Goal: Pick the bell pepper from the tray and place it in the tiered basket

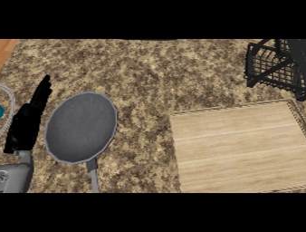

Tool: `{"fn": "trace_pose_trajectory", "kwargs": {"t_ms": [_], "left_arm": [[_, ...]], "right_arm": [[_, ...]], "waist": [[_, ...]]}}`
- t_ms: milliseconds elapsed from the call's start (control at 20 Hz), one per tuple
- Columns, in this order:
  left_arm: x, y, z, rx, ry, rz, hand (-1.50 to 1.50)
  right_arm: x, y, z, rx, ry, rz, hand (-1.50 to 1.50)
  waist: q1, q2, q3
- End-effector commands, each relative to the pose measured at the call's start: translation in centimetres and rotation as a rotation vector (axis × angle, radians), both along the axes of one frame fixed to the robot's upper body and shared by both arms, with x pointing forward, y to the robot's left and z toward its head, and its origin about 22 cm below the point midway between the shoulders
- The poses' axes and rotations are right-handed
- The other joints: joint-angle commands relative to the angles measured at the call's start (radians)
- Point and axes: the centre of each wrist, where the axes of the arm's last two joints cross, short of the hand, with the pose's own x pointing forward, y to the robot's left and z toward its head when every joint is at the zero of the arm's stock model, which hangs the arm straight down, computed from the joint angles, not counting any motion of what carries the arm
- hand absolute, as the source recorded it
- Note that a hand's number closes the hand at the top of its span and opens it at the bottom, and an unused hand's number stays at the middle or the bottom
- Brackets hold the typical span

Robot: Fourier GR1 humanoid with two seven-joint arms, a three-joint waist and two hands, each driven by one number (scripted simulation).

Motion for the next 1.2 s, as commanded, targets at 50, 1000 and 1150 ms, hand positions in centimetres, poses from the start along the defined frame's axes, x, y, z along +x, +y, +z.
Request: {"fn": "trace_pose_trajectory", "kwargs": {"t_ms": [50,1000,1150], "left_arm": [[0.1,-0.3,-0.4,0.0,0.005,-0.013,0.0],[1.4,-0.3,0.1,0.004,-0.003,-0.002,0.0],[1.0,-0.2,0.6,0.0,-0.01,-0.008,0.0]], "right_arm": [[0.6,-4.7,-0.6,-0.08,0.022,-0.086,1.5],[-0.3,-11.0,-6.2,0.4,0.141,0.013,1.5],[-1.0,-13.5,-4.4,0.359,0.191,0.012,-1.5]], "waist": [[0.008,0.004,0.0],[0.003,0.004,0.002],[0.007,0.003,0.001]]}}
